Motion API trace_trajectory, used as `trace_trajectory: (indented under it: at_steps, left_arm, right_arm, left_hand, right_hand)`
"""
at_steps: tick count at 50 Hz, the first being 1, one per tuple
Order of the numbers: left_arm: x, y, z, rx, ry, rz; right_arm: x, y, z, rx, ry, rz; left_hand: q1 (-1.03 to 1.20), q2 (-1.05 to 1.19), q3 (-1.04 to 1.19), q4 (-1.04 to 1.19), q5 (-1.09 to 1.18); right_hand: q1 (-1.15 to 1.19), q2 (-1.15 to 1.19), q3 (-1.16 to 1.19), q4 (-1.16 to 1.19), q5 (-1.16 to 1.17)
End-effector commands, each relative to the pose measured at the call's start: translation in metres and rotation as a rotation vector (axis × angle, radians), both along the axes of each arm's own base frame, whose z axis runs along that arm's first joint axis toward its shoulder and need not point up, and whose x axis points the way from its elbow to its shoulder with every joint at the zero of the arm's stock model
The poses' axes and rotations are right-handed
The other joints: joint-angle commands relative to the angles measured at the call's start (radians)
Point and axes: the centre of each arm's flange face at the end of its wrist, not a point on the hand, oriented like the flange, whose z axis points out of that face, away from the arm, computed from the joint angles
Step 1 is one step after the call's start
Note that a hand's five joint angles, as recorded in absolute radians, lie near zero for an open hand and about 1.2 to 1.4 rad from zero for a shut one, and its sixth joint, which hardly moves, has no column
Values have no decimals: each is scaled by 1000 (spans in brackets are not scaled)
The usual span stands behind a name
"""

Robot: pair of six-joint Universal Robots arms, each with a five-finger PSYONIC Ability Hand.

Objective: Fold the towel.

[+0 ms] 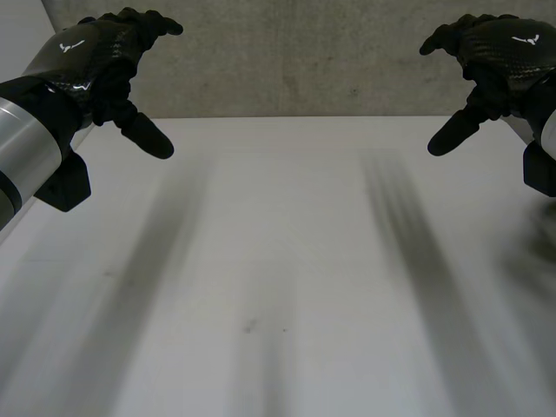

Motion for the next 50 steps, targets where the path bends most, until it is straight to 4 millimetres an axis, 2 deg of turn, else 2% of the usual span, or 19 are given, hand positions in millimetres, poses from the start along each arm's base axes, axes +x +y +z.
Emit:
trace_trajectory:
  at_steps: [1, 27, 33, 35, 36, 37, 38, 40, 41, 43, 46, 48, 49, 50]
  left_arm:
    - [0, 1, 0, 3, -1, -1]
    - [-1, 0, -4, 8, -7, -2]
    - [-2, -4, -7, -26, -57, 3]
    - [-4, -10, -9, -71, -84, 8]
    - [-4, -10, -9, -71, -84, 8]
    - [-6, -16, -13, -78, -103, 11]
    - [-6, -16, -13, -78, -103, 11]
    - [-10, -31, -35, -48, -169, 17]
    - [-10, -31, -36, -48, -169, 17]
    - [-2, -52, -58, -2, -239, 55]
    - [5, -61, -69, 23, -268, 78]
    - [15, -74, -93, 86, -318, 104]
    - [15, -74, -93, 86, -318, 104]
    - [19, -80, -107, 124, -339, 112]
  right_arm:
    - [0, 2, 2, -4, -3, 2]
    - [4, 2, -4, 12, 8, 47]
    - [14, 0, -18, 56, 8, 115]
    - [21, -4, -33, 97, 28, 145]
    - [21, -4, -33, 97, 28, 145]
    - [26, -5, -43, 122, 40, 157]
    - [26, -5, -43, 123, 40, 157]
    - [38, -3, -60, 164, 69, 198]
    - [38, -3, -61, 164, 69, 199]
    - [54, 4, -79, 195, 122, 257]
    - [63, 10, -90, 210, 158, 292]
    - [80, 24, -111, 236, 232, 364]
    - [80, 24, -112, 237, 232, 364]
    - [88, 31, -122, 243, 264, 400]
  left_hand:
    - [-3, 10, 6, 7, -27]
    - [9, 21, 18, 19, -15]
    - [24, 36, 32, 33, 0]
    - [35, 48, 44, 45, 11]
    - [35, 48, 44, 45, 12]
    - [41, 54, 50, 51, 17]
    - [41, 54, 50, 51, 17]
    - [59, 71, 67, 68, 35]
    - [59, 71, 67, 69, 35]
    - [67, 80, 76, 77, 44]
    - [97, 109, 106, 107, 73]
    - [161, 174, 170, 171, 137]
    - [161, 174, 170, 171, 138]
    - [179, 191, 188, 189, 155]
  right_hand:
    - [-76, -67, -43, -61, -53]
    - [-76, -67, -43, -61, -53]
    - [-76, -67, -43, -61, -53]
    - [-76, -67, -43, -61, -53]
    - [-76, -67, -43, -61, -53]
    - [-76, -67, -43, -61, -53]
    - [-76, -67, -43, -61, -53]
    - [-76, -67, -43, -61, -53]
    - [-76, -67, -43, -61, -53]
    - [-76, -67, -43, -61, -53]
    - [-76, -67, -43, -61, -53]
    - [-76, -67, -43, -61, -53]
    - [-76, -67, -43, -61, -53]
    - [-76, -67, -43, -61, -53]
